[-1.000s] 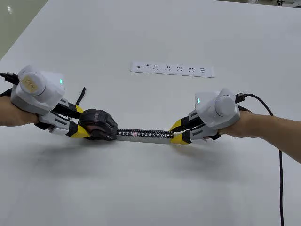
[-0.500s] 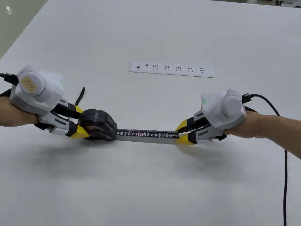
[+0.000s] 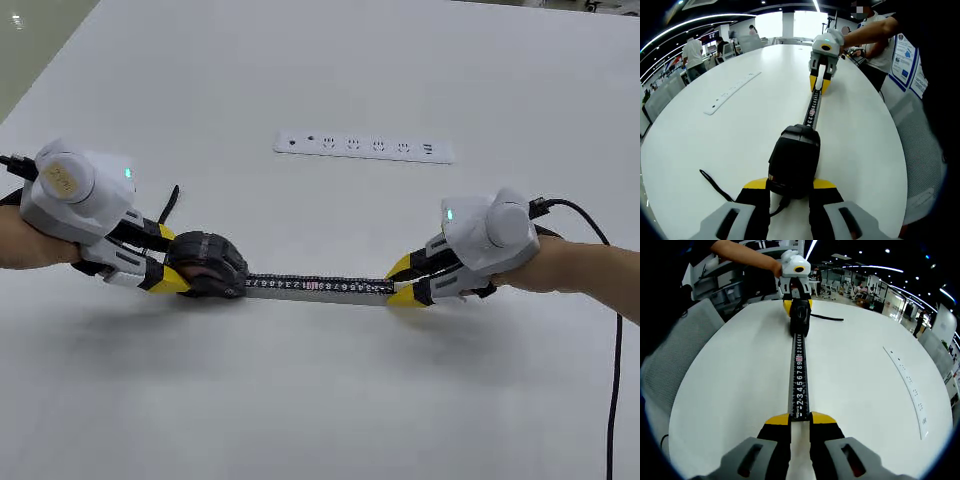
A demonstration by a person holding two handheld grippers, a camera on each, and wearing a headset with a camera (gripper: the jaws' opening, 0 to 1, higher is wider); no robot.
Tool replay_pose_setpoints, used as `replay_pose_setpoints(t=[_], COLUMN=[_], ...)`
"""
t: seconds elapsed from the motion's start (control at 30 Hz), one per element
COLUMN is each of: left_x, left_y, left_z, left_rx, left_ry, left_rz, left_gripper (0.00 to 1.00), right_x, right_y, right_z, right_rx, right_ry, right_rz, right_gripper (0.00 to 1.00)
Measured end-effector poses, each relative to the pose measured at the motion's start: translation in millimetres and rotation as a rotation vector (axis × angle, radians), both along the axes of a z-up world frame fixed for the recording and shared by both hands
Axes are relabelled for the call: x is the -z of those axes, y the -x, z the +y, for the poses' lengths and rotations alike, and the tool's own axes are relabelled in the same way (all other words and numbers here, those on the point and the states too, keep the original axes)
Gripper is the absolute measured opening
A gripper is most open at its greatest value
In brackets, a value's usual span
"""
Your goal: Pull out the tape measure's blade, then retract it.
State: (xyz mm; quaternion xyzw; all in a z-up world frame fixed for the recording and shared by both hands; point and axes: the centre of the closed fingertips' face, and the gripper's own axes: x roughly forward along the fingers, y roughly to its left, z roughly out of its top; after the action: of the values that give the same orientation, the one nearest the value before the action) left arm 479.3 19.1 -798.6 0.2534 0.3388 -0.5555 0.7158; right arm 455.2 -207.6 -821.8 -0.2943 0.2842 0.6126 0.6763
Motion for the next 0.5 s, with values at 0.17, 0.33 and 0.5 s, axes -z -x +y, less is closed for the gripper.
replay_pose_setpoints(t=[0.17,0.33,0.5], left_x=[-0.1,-0.5,-0.6], left_y=[0.2,0.7,0.8], left_z=[-0.3,-0.3,-0.5], left_rx=[0.0,0.0,0.0], left_ry=[-0.001,-0.002,-0.001], left_rz=[0.0,0.0,0.0], left_gripper=[0.26,0.26,0.26], right_x=[-0.2,-0.3,0.0], right_y=[1.7,2.9,3.3], right_z=[-6.8,-15.0,-23.4], right_rx=[0.006,0.011,0.018], right_ry=[0.009,0.019,0.029], right_rz=[0.002,0.003,0.002], right_gripper=[0.11,0.11,0.11])
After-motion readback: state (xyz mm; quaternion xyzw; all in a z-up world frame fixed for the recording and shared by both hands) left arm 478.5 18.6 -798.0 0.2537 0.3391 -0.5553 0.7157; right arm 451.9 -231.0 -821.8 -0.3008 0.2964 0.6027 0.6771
